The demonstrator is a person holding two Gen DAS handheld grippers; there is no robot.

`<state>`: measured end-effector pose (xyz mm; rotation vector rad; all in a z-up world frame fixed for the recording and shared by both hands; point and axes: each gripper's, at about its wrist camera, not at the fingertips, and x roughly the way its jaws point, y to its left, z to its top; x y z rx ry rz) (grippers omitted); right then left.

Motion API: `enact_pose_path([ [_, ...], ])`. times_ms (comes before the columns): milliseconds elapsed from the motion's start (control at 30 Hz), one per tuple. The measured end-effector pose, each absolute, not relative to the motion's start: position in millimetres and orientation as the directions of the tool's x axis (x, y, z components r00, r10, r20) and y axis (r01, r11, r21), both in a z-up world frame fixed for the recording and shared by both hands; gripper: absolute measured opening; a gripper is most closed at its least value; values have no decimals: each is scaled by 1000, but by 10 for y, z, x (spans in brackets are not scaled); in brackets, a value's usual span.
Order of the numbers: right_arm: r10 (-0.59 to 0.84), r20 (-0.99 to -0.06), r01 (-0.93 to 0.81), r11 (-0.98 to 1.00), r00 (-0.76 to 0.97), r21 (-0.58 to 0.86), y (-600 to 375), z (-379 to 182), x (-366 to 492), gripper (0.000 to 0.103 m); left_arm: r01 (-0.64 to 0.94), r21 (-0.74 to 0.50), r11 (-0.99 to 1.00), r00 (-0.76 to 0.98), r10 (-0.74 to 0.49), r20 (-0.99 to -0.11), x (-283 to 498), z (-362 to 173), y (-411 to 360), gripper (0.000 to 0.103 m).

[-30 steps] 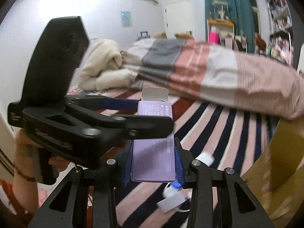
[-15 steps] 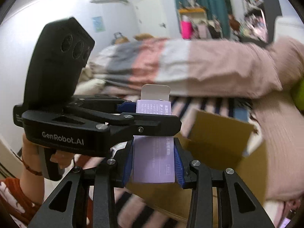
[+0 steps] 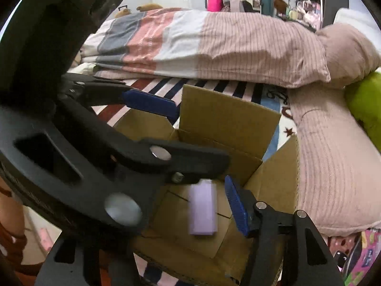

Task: Organize rigid objects
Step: 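Return the right tool and grasp the white card reader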

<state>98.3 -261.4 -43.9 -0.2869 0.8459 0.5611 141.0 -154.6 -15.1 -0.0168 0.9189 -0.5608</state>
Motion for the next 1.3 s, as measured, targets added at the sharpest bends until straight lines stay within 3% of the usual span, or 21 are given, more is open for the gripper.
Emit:
enact_pose_path([
  [233, 551, -679, -729, 684, 485, 34, -1987, -170, 485, 54, 299, -135, 944, 672, -310, -672, 864, 83, -578, 99],
  [500, 631, -721, -846, 520, 287, 118, -1124, -747, 132, 54, 92, -106, 990, 738, -139, -661, 309, -474, 480, 100],
  [600, 604, -758, -851, 509, 246, 130, -996, -1088, 108, 54, 80, -158, 984, 726, -166, -667, 168, -778, 679, 100],
  [767, 410, -843, -831, 552, 347, -73, -949, -1744, 235, 54, 78, -183, 980, 713, -183, -677, 7, -1125, 773, 100],
  [1067, 360, -880, -834, 547, 309, -69, -945, -2122, 358, 54, 65, -230, 971, 691, -210, -692, -17, -1335, 793, 100],
  [1133, 365, -877, -833, 550, 313, -69, -944, -2114, 325, 41, 74, -234, 969, 686, -220, -694, -7, -1340, 781, 100],
  [1300, 407, -856, -847, 527, 318, -65, -906, -1942, 238, 28, 140, -264, 954, 656, -289, -697, 20, -1323, 673, 100],
])
